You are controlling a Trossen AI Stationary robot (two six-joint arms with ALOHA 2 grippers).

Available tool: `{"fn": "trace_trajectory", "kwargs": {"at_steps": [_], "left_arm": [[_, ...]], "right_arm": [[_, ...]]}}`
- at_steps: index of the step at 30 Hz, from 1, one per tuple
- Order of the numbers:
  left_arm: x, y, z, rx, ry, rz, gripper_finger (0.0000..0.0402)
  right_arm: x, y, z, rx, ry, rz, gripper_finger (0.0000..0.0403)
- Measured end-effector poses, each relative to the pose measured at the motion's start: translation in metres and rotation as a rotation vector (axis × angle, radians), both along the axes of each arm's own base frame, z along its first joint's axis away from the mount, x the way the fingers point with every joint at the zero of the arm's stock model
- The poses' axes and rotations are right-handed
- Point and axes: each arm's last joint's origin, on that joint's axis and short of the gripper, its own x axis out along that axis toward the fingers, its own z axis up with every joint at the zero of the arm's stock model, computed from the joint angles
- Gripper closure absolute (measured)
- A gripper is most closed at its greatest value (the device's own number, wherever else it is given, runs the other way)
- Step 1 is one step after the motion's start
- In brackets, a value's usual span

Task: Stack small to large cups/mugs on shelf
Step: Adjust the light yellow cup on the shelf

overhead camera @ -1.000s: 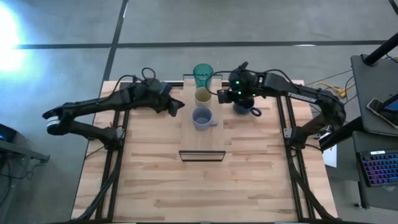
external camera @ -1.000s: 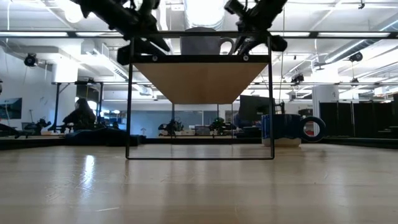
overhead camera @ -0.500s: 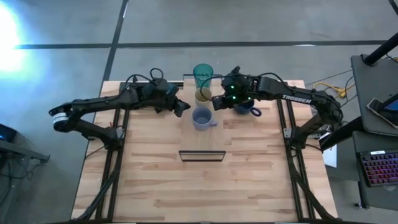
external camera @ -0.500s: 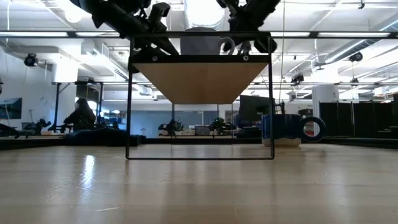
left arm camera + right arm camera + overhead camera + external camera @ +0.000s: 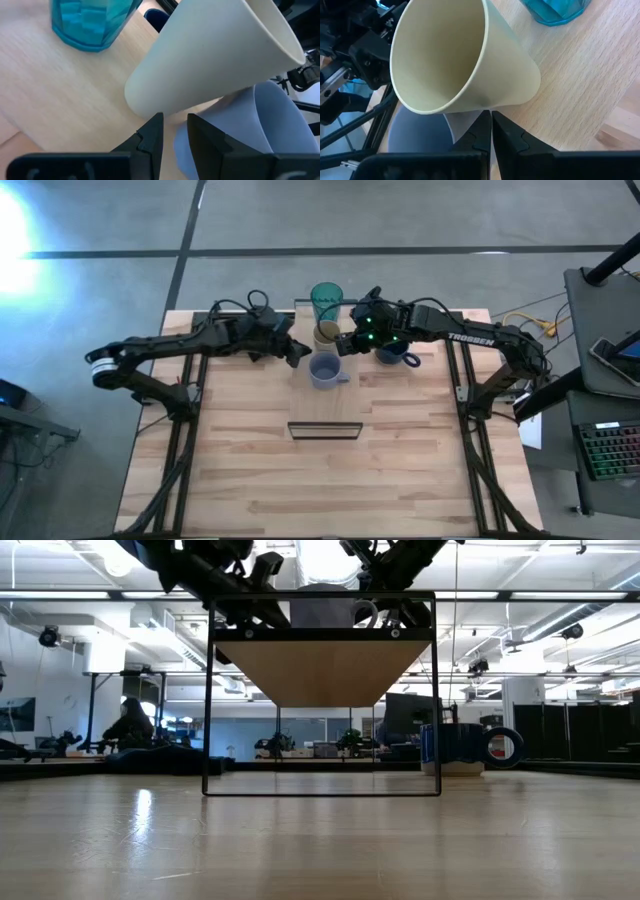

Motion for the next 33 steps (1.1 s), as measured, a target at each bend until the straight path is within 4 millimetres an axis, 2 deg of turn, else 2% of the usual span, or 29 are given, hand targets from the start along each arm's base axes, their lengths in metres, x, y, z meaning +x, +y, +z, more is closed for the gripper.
{"fn": "trace_trajectory", "kwargs": {"at_steps": [16,33], "left_arm": [[0.011,0.004,-0.009,-0.001,-0.01,-0.012,0.0329],[0.012,0.008,-0.004,0.032,-0.055,0.011,0.0329]], "right_arm": [[0.0,0.0,-0.003,-0.003,0.009,0.0,0.0394],[0.003,-0.002,-0.001,-0.019,-0.032,-0.007,0.0394]]}}
